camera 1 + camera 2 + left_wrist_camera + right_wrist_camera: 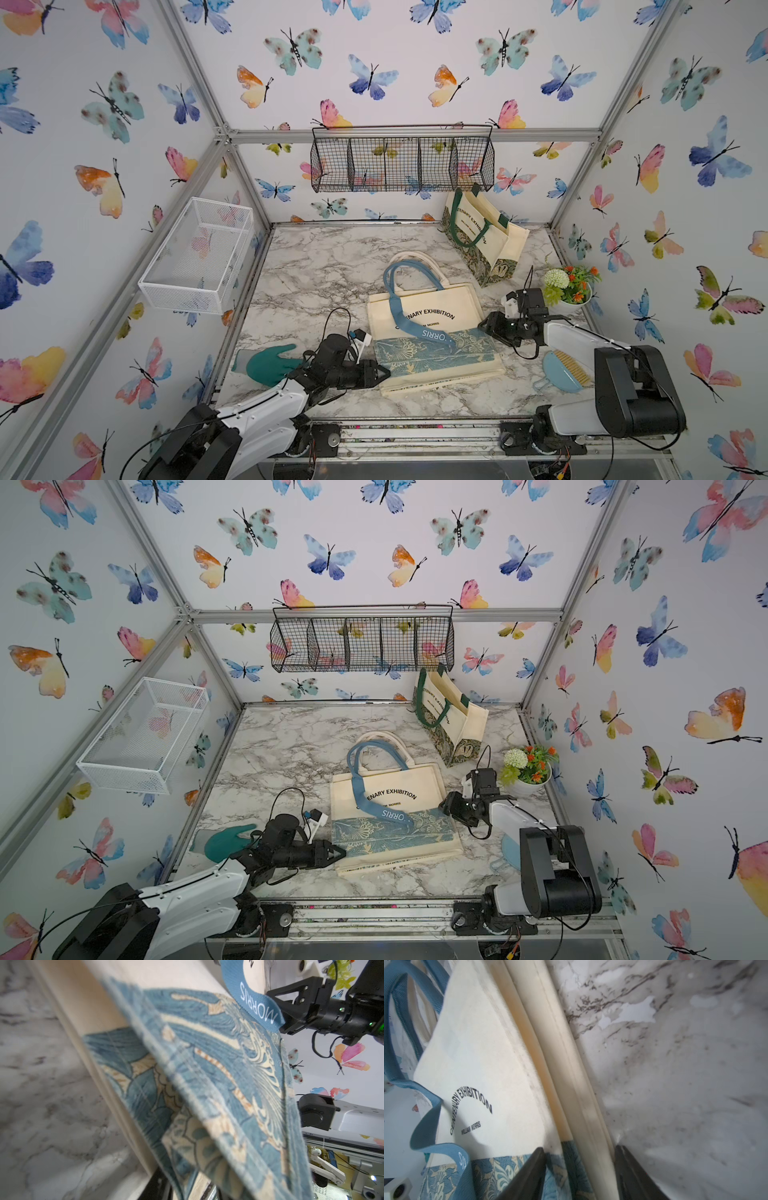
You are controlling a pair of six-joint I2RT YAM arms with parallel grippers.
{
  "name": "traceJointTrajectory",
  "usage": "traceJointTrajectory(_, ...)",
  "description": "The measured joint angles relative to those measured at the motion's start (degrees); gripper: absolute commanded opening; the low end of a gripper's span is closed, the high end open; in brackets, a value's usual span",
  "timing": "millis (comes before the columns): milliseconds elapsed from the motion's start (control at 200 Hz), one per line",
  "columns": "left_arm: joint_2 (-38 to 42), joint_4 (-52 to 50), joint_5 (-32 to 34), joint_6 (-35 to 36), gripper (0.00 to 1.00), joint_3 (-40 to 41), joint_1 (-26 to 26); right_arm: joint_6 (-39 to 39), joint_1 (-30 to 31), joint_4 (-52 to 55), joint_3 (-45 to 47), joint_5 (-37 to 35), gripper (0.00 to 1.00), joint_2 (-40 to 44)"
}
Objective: Put away the canvas bag
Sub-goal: Adjust the canvas bag at the center of the board.
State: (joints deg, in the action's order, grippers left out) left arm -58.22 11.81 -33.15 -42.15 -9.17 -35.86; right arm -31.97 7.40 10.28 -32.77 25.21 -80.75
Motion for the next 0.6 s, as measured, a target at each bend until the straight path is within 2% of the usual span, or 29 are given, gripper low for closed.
traceJointTrajectory(240,-0.5,-3.0,3.8,1.4,0.36,-2.4,0.6,-7.3,6.3,-2.2,3.8,3.1,0.53,3.3)
traceJointTrajectory(410,-0.8,-4.5,4.5,2.3,0.35,-2.8,0.7,-9.2,7.5,-1.4,3.4,3.0,0.55,3.9)
traceJointTrajectory(601,2.9,-10.1,4.8,2.4,0.45,-5.1,0.6,-9.6,7.8,0.5,3.0,2.8,0.55,4.9)
